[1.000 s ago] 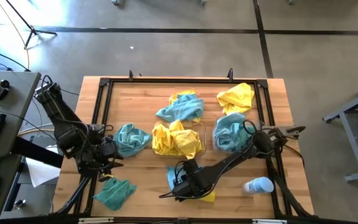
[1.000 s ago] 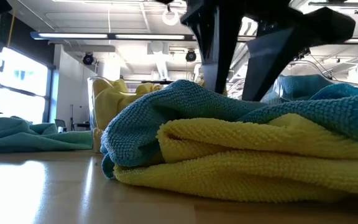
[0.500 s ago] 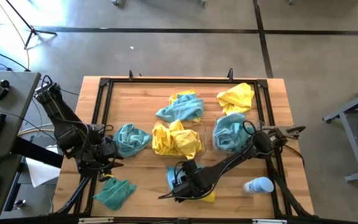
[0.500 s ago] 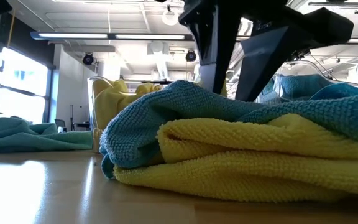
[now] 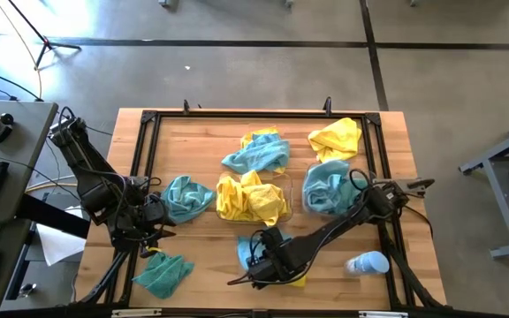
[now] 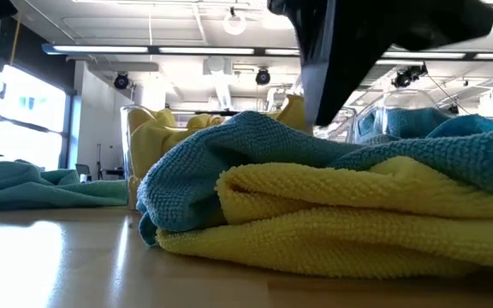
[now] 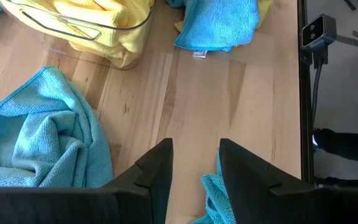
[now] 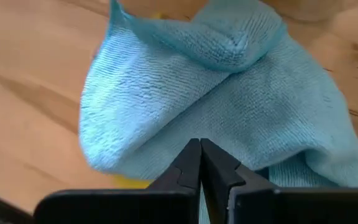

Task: Sort microfiber towel by color & place in baskets
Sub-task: Put the blue microfiber cloth into the right transparent bin

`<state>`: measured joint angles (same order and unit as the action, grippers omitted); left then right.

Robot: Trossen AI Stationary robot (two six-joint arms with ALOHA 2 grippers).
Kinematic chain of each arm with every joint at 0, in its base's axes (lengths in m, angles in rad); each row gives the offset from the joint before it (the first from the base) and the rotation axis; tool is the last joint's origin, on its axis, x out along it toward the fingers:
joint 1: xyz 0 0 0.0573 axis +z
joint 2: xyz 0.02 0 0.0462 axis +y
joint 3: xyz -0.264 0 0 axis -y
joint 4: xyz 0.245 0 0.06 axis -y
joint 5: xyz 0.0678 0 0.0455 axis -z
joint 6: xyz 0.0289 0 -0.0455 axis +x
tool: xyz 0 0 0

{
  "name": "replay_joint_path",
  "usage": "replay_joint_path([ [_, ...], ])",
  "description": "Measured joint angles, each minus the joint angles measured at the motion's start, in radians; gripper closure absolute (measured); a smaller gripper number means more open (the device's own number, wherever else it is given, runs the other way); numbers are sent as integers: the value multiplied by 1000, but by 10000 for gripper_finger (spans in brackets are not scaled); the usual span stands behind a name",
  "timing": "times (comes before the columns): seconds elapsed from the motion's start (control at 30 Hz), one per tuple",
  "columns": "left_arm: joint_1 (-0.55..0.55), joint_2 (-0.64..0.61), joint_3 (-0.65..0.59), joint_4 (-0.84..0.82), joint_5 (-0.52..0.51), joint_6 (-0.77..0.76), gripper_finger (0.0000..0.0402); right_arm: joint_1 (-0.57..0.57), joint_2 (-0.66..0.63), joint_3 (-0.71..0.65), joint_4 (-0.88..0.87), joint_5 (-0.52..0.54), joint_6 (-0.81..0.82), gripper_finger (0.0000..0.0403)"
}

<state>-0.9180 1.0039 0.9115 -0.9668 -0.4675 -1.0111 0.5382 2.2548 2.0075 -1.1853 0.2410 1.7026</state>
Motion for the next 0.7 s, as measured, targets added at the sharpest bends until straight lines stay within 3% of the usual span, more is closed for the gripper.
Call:
replay_joint_path([
  [0.23,0,0,0,0,0,1,280,-1,4,0,93,0,24,366],
  [0.53,0,0,1,1,2,-1,280,-23,23,0,151,25,41,289],
  [0.7,0,0,1,0,7,-8,280,-35,23,0,184,-8,17,272],
])
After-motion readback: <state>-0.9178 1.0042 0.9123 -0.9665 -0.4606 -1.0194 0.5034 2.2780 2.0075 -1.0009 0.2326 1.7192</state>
